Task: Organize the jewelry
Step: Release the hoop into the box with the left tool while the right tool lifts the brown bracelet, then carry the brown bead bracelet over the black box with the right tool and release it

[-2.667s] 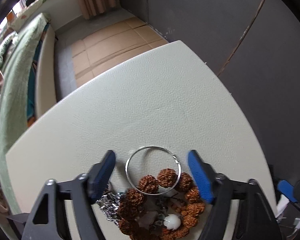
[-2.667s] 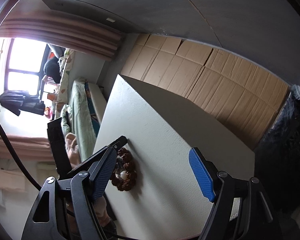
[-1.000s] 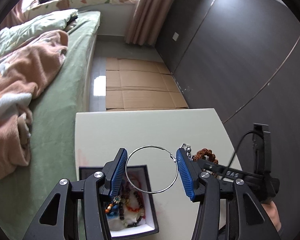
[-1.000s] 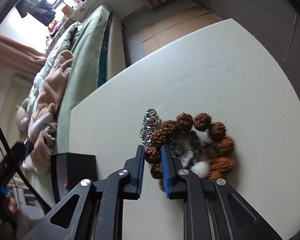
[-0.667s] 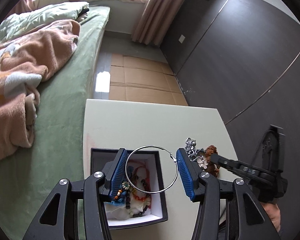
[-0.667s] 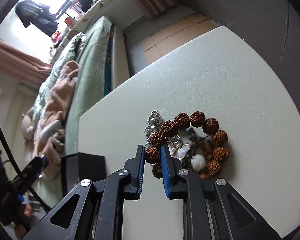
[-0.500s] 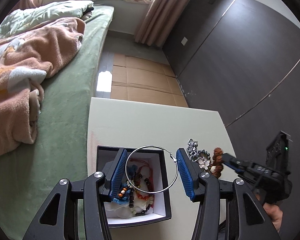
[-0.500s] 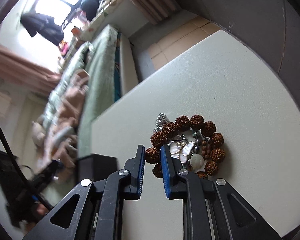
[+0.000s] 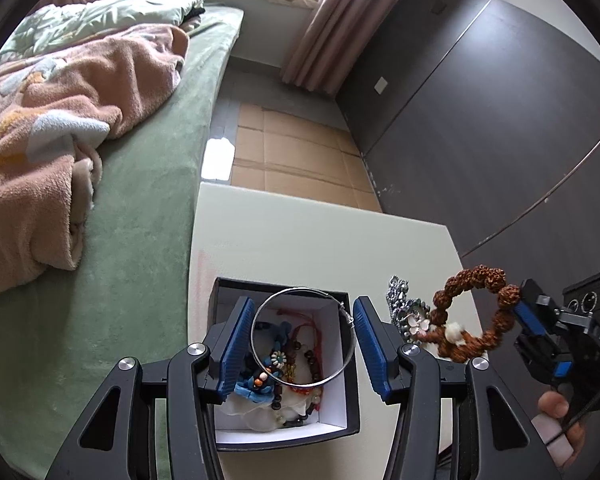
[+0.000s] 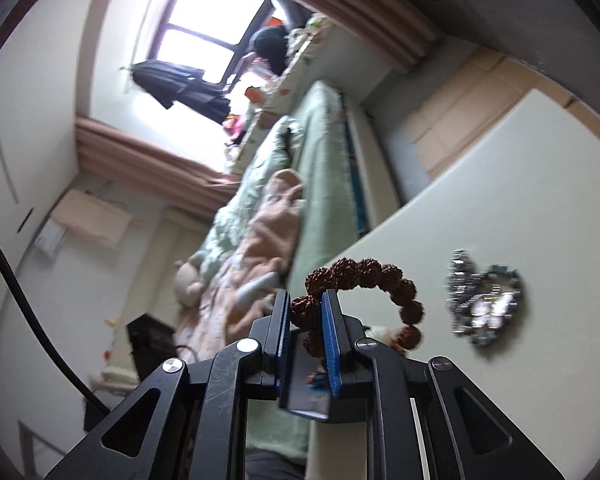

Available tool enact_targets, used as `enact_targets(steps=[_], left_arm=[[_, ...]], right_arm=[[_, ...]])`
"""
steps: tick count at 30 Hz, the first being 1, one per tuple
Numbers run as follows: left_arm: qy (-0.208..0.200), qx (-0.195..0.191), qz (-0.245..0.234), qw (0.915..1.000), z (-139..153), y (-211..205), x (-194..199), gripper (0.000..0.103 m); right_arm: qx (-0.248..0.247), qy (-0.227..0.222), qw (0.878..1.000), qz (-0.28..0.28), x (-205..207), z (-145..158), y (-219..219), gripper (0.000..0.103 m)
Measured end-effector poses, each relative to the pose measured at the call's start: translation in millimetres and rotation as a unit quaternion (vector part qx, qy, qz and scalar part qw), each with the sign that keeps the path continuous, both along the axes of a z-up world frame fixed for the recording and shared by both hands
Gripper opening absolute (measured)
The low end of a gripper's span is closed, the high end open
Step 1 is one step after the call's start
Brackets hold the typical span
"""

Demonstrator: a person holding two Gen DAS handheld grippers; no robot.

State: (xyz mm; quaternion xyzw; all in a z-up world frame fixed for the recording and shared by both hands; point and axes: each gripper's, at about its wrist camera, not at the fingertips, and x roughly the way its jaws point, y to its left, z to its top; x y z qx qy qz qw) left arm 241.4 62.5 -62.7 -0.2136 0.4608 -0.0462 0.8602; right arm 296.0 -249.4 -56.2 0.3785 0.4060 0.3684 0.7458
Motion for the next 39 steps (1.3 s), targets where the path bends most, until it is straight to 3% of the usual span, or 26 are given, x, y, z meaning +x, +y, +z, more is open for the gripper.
enact_targets(steps=[3, 5, 8, 11, 13, 15, 16, 17, 21, 28, 30, 31, 32, 34, 39], left_arm=[[0.0, -0.012, 0.01, 0.9999, -0.2, 4.5, -0.1, 0.072], [-0.011, -0.019, 0.018, 0.9996, 3.3, 8.5, -2.2, 0.078], [-0.026, -0.024, 0.035, 0.9988, 8.1, 17.0, -7.3, 0.08], [-0.026, -0.033, 0.048, 0.998, 7.5, 24.5, -10.7, 0.08], [-0.026, -0.037, 0.052, 0.9977, 7.3, 27.0, -12.2, 0.08], [-0.024, -0.036, 0.054, 0.9976, 6.7, 28.2, -13.0, 0.08], [-0.022, -0.037, 0.055, 0.9976, 5.9, 28.7, -13.5, 0.08], [-0.019, -0.038, 0.055, 0.9976, 5.0, 28.5, -13.8, 0.08], [-0.023, -0.036, 0.048, 0.9979, 6.6, 27.4, -16.5, 0.08], [-0.028, -0.029, 0.045, 0.9982, 6.2, 25.8, -24.4, 0.081], [-0.028, -0.029, 0.049, 0.998, 5.5, 28.1, -26.6, 0.083], [-0.029, -0.033, 0.052, 0.9977, 4.9, 30.0, -27.8, 0.083], [-0.029, -0.035, 0.054, 0.9975, 4.3, 31.7, -29.0, 0.083], [-0.03, -0.036, 0.058, 0.9972, 3.4, 33.8, -32.0, 0.084], [-0.033, -0.039, 0.065, 0.9966, 2.2, 37.7, -38.0, 0.084]], right_arm=[[0.012, -0.005, 1.0, 0.018, -3.5, 1.7, 12.0, 0.008], [0.022, -0.012, 0.999, 0.03, -6.6, 5.1, 20.4, 0.008], [0.018, -0.021, 0.999, 0.042, -9.9, 8.7, 30.7, 0.008], [-0.018, -0.019, 0.999, 0.046, -8.4, 6.5, 40.0, 0.008], [-0.081, -0.002, 0.996, 0.041, -5.5, -1.9, 46.3, 0.008], [-0.149, 0.018, 0.988, 0.032, -2.0, -14.8, 50.4, 0.026], [-0.184, 0.026, 0.982, 0.025, 0.0, -20.2, 52.4, 0.043], [-0.224, 0.037, 0.974, 0.019, 1.6, -28.2, 54.8, 0.051], [-0.272, 0.073, 0.959, 0.039, 8.1, -52.0, 57.9, 0.051], [-0.357, 0.09, 0.927, 0.071, 7.1, -82.8, 78.8, 0.051], [-0.385, 0.068, 0.917, 0.083, 0.3, -81.2, 83.3, 0.038], [-0.394, 0.064, 0.913, 0.089, -0.5, -81.8, 86.1, 0.023], [-0.401, 0.06, 0.91, 0.088, -1.6, -80.1, 86.9, 0.021], [-0.399, 0.061, 0.911, 0.091, -3.5, -78.1, 85.5, 0.02], [-0.336, 0.03, 0.939, 0.069, -11.7, -45.9, 70.4, 0.02]])
